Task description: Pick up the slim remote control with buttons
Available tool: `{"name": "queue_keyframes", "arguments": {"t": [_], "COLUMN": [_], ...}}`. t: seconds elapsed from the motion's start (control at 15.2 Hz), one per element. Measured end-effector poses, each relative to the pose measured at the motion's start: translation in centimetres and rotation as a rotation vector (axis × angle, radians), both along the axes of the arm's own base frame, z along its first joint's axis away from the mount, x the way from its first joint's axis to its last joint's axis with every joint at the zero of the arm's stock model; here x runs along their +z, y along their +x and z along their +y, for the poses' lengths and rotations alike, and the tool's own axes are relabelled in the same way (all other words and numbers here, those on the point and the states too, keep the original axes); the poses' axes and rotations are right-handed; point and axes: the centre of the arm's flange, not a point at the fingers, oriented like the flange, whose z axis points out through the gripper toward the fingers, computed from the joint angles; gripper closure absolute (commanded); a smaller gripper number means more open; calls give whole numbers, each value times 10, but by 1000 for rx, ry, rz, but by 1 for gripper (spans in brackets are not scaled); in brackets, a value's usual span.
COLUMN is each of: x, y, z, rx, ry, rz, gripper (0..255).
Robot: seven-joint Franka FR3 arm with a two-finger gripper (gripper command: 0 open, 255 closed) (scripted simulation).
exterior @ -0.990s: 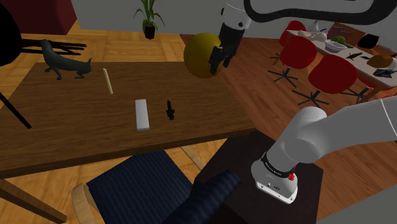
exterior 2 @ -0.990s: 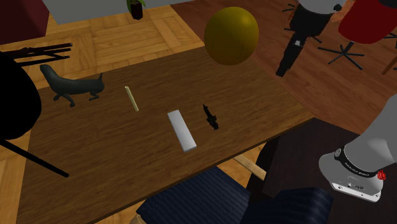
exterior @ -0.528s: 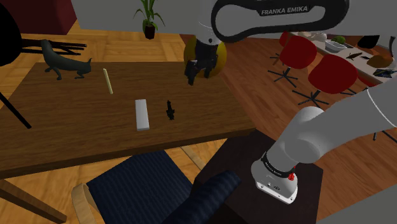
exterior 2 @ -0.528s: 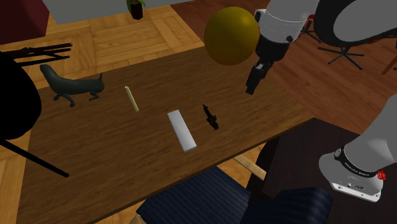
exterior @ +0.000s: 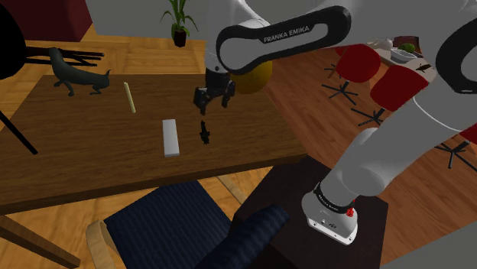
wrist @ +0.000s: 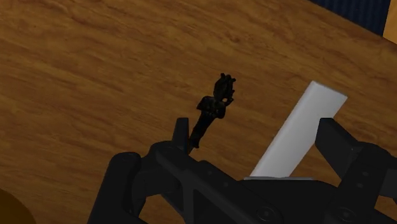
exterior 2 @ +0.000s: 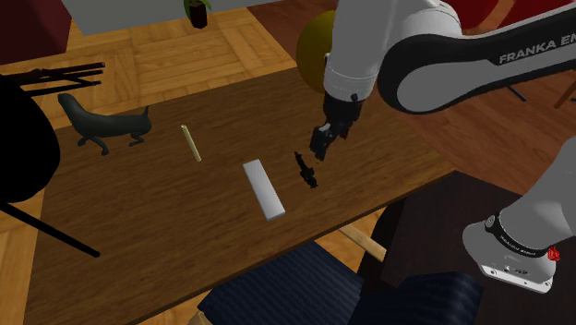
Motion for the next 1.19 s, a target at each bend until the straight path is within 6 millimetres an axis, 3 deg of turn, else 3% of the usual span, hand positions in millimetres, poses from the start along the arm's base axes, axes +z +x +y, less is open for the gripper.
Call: {"name": "queue_keyframes", "arguments": {"t": [0.92, 1.19], "x": [-118, -148], "y": [127, 155], "z": [72, 87], "rx": [-177, -216], "ry": [9, 10], "rz": [30, 38], "gripper": [0, 0]}}
